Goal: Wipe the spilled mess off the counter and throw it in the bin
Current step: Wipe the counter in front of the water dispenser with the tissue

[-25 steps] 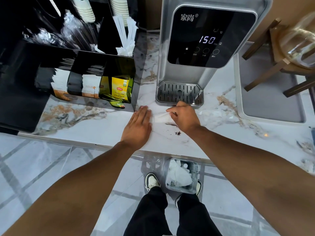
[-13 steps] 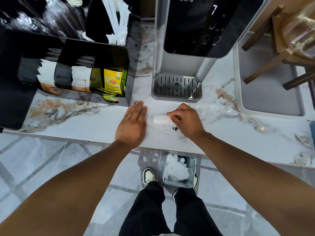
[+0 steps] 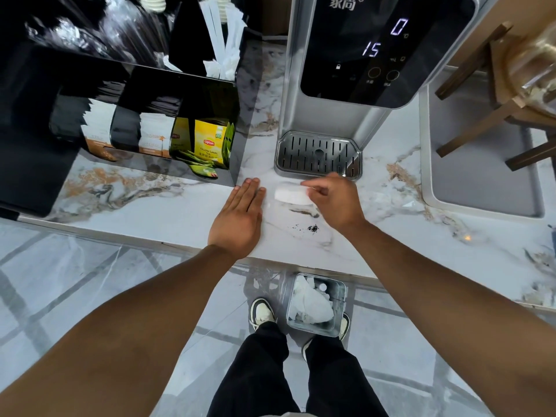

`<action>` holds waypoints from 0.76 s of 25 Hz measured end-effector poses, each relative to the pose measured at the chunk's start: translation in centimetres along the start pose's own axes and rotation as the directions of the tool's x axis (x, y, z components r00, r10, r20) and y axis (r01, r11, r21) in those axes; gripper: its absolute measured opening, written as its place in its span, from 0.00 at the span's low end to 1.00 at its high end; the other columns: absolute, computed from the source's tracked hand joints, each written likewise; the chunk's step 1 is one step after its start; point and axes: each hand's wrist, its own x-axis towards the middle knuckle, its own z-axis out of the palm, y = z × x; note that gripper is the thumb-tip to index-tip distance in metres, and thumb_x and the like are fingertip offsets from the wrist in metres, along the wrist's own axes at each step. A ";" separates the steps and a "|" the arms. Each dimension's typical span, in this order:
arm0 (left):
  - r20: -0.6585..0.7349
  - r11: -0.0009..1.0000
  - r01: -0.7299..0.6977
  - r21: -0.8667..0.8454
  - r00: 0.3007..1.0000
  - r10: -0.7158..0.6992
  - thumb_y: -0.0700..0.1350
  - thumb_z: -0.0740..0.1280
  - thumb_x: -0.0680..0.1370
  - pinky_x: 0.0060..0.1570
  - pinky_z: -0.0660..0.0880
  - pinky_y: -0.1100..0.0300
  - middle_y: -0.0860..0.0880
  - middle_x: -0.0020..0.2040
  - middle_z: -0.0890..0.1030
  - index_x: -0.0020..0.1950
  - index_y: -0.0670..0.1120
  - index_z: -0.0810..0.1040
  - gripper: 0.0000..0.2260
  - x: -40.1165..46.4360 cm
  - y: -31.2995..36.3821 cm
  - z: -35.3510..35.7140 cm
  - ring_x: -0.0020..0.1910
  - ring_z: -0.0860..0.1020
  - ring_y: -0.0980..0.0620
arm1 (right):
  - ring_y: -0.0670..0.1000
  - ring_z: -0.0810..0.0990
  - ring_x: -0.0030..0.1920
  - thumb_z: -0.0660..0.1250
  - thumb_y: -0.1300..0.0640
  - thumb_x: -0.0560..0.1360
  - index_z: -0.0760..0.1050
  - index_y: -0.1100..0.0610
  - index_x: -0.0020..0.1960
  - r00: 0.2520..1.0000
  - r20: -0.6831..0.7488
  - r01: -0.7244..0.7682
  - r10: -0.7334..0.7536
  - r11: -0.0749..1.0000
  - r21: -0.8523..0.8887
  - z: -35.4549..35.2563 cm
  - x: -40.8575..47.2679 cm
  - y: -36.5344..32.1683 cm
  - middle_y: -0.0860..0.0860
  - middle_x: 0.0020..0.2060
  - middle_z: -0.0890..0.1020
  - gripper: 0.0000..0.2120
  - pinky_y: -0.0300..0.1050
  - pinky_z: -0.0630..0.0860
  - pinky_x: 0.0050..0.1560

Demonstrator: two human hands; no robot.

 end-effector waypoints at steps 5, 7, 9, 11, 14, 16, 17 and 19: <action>-0.017 1.000 0.002 -0.016 1.000 -0.002 0.41 0.56 0.82 0.78 0.55 0.51 0.42 0.79 0.62 0.74 0.38 0.68 0.20 0.0 0.0 -0.1 0.79 0.58 0.46 | 0.49 0.77 0.42 0.69 0.62 0.75 0.86 0.53 0.51 0.985 0.139 0.122 -0.107 0.986 -0.110 2.8 2.4 -1.7 0.49 0.42 0.75 0.10 0.36 0.70 0.48; -0.026 1.000 0.007 -0.026 1.000 -0.008 0.40 0.56 0.83 0.78 0.55 0.51 0.42 0.78 0.63 0.71 0.36 0.71 0.18 0.0 -0.1 -0.1 0.79 0.58 0.46 | 0.51 0.79 0.45 0.69 0.62 0.75 0.86 0.53 0.50 0.973 0.186 0.165 -0.139 0.978 -0.130 3.6 2.0 -1.4 0.51 0.44 0.78 0.09 0.39 0.73 0.50; -0.030 0.999 0.006 -0.036 1.000 -0.007 0.39 0.56 0.82 0.78 0.56 0.51 0.42 0.78 0.64 0.71 0.36 0.71 0.18 0.0 -0.1 -0.1 0.79 0.58 0.46 | 0.52 0.80 0.47 0.69 0.62 0.75 0.86 0.53 0.50 0.950 0.249 0.225 -0.189 0.966 -0.126 3.5 1.3 -1.0 0.52 0.45 0.80 0.09 0.42 0.74 0.51; -0.020 0.999 -0.012 -0.039 1.000 0.011 0.39 0.56 0.81 0.78 0.56 0.49 0.41 0.78 0.63 0.74 0.37 0.68 0.21 0.0 -0.1 -0.2 0.79 0.58 0.45 | 0.50 0.79 0.46 0.70 0.61 0.75 0.86 0.53 0.51 0.917 0.327 0.275 -0.227 0.955 -0.109 2.9 0.6 -0.4 0.52 0.45 0.80 0.08 0.42 0.74 0.52; -0.004 1.000 -0.016 -0.019 1.000 0.016 0.39 0.57 0.81 0.78 0.55 0.49 0.40 0.79 0.62 0.76 0.38 0.64 0.23 -0.1 -0.1 -0.3 0.79 0.58 0.44 | 0.47 0.76 0.41 0.72 0.62 0.74 0.86 0.53 0.49 0.862 0.423 0.334 -0.278 0.940 -0.062 1.5 0.0 0.3 0.51 0.43 0.79 0.07 0.38 0.71 0.48; -0.001 1.000 -0.004 -0.018 1.000 0.004 0.39 0.56 0.81 0.78 0.55 0.50 0.41 0.79 0.62 0.76 0.38 0.64 0.23 -0.1 -0.1 -0.3 0.79 0.58 0.44 | 0.45 0.75 0.41 0.72 0.63 0.74 0.86 0.53 0.48 0.826 0.490 0.354 -0.278 0.933 -0.068 0.8 0.3 0.3 0.51 0.42 0.79 0.07 0.38 0.71 0.47; -0.003 1.000 -0.001 -0.022 1.000 0.001 0.39 0.56 0.81 0.78 0.55 0.50 0.41 0.78 0.62 0.76 0.38 0.65 0.22 -0.1 -0.1 -0.4 0.79 0.58 0.44 | 0.46 0.75 0.41 0.72 0.63 0.73 0.86 0.53 0.48 0.815 0.515 0.356 -0.266 0.931 -0.081 0.5 0.6 0.1 0.51 0.41 0.79 0.08 0.40 0.72 0.48; -0.003 1.000 -0.004 -0.027 1.000 0.003 0.39 0.57 0.81 0.78 0.55 0.49 0.40 0.78 0.63 0.76 0.38 0.65 0.22 -0.1 -0.1 -0.4 0.79 0.59 0.43 | 0.46 0.76 0.42 0.73 0.62 0.73 0.86 0.52 0.48 0.833 0.488 0.340 -0.262 0.937 -0.077 0.5 1.4 -0.5 0.50 0.41 0.79 0.08 0.41 0.73 0.48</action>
